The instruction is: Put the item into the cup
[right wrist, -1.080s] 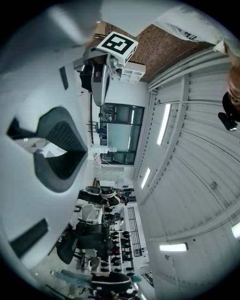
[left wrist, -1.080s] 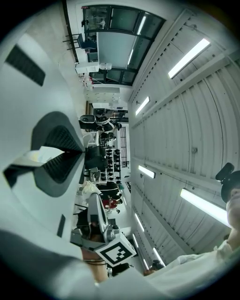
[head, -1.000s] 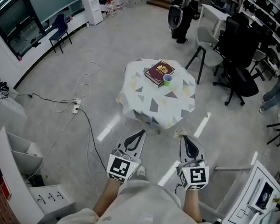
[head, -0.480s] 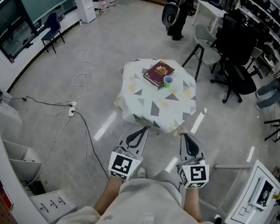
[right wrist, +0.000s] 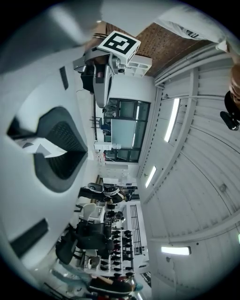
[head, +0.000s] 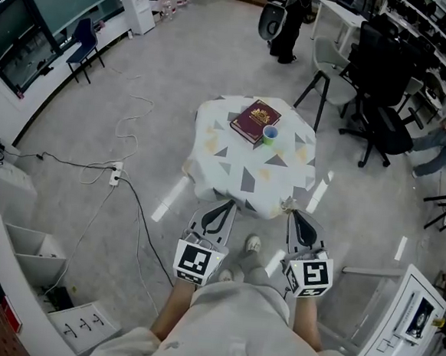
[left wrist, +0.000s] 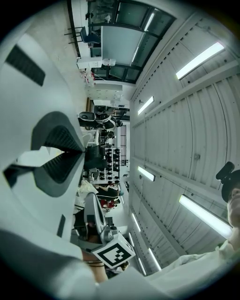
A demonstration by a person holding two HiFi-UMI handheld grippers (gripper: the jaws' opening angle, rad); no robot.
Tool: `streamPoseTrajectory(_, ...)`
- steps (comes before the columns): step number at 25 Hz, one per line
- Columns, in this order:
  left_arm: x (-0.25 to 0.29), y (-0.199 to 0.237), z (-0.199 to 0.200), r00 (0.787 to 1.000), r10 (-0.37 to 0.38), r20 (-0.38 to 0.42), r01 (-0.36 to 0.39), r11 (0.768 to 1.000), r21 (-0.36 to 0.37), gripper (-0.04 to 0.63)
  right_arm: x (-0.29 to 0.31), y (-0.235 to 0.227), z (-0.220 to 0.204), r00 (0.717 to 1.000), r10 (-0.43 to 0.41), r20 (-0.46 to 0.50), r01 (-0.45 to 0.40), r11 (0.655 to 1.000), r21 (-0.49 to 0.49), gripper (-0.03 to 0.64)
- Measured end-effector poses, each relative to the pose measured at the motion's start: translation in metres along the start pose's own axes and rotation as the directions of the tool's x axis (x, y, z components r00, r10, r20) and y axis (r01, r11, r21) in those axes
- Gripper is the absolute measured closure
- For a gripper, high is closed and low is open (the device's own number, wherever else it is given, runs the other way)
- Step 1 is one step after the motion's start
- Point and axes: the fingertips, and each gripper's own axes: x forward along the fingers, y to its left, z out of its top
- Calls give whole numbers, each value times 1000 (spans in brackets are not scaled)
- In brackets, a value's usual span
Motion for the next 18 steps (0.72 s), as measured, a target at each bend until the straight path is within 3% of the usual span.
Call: streamPoseTrajectory(18, 110, 38, 12, 994, 107, -33, -107, 994, 11, 583, 107, -81, 9, 993, 119, 20, -119, 992, 39, 612)
